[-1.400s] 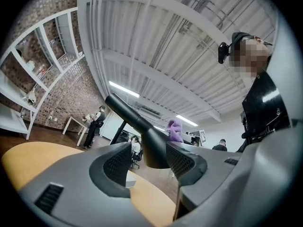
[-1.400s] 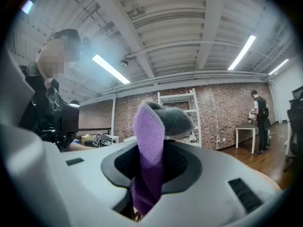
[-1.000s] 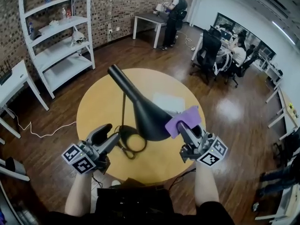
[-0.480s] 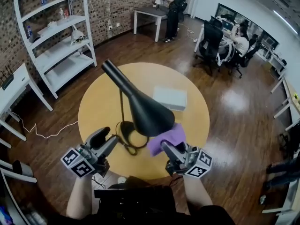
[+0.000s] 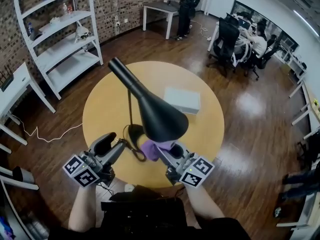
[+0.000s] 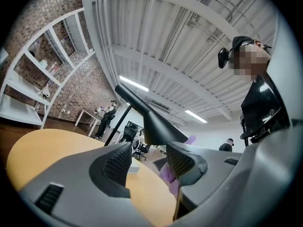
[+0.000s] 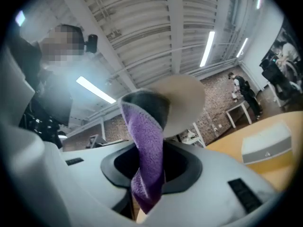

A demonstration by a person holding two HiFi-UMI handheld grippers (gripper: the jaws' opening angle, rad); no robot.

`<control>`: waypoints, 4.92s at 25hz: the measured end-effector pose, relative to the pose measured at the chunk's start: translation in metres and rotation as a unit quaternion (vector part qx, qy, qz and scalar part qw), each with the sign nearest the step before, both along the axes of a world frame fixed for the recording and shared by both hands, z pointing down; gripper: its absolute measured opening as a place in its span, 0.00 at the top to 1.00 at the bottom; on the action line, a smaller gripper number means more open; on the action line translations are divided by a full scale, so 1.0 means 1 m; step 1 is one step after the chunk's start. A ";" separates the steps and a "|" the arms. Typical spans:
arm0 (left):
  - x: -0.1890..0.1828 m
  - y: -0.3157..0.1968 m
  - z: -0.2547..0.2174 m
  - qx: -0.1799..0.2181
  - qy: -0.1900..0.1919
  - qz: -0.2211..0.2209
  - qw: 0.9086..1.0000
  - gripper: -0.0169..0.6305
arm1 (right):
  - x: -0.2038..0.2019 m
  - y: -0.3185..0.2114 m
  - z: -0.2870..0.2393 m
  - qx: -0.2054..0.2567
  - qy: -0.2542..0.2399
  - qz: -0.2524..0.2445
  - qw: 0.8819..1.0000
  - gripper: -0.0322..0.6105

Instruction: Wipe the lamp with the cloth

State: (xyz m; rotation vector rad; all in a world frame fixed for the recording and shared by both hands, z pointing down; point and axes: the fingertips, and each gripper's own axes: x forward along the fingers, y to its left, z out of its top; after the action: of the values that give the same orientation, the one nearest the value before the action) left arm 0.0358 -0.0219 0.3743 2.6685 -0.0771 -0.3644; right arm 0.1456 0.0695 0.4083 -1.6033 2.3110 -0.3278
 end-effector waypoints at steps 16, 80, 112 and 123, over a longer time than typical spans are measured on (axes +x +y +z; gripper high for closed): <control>-0.014 -0.088 0.040 -0.018 0.008 0.025 1.000 0.65 | -0.042 -0.087 0.120 -0.157 0.122 0.154 0.968 0.78; 0.028 -0.194 0.084 -0.077 -0.054 0.311 0.946 0.65 | 0.017 -0.183 0.130 -0.162 0.203 0.412 0.873 0.63; 0.036 -0.177 0.111 -0.082 -0.087 0.340 0.933 0.65 | 0.004 -0.120 0.286 -0.424 0.183 0.327 0.824 0.73; 0.041 -0.158 0.113 -0.080 -0.093 0.368 0.922 0.65 | 0.027 -0.043 0.285 -0.470 0.246 0.396 0.750 0.74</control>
State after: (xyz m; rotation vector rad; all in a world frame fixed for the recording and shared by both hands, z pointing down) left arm 0.0766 -0.1795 0.4872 2.3445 0.7815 0.1371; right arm 0.1726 0.0265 0.6935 -3.3010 1.4430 -1.0446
